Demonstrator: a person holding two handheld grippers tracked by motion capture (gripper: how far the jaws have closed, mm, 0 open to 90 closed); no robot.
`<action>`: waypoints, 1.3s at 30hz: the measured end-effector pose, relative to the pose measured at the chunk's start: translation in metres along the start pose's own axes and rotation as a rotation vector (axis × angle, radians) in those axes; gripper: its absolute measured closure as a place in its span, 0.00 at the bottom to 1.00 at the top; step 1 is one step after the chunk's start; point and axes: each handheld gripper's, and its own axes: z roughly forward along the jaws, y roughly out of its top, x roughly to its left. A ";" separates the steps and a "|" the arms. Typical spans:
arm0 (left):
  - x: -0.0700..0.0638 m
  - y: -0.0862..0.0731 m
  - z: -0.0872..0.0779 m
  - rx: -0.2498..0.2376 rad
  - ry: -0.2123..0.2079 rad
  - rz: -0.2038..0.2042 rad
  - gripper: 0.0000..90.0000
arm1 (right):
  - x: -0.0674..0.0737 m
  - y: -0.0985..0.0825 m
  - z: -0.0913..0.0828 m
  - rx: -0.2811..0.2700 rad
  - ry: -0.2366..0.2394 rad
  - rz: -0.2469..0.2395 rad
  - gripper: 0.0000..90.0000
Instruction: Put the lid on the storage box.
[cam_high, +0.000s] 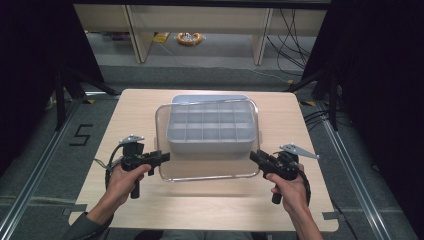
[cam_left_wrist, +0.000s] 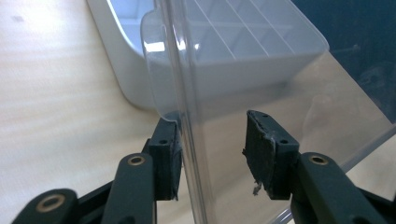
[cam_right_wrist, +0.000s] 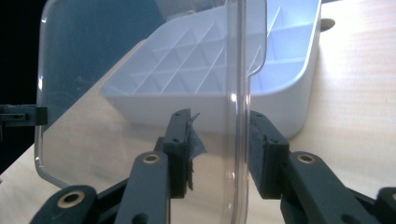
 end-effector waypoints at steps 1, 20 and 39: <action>0.002 0.011 0.004 -0.004 0.005 -0.006 0.63 | -0.003 0.009 0.006 -0.015 -0.012 -0.022 0.72; 0.008 0.082 0.042 -0.048 0.075 -0.072 0.59 | -0.015 0.069 0.047 -0.031 -0.076 0.079 0.69; 0.021 0.101 0.083 -0.008 0.138 -0.136 0.58 | -0.048 0.080 0.091 -0.018 -0.151 0.107 0.67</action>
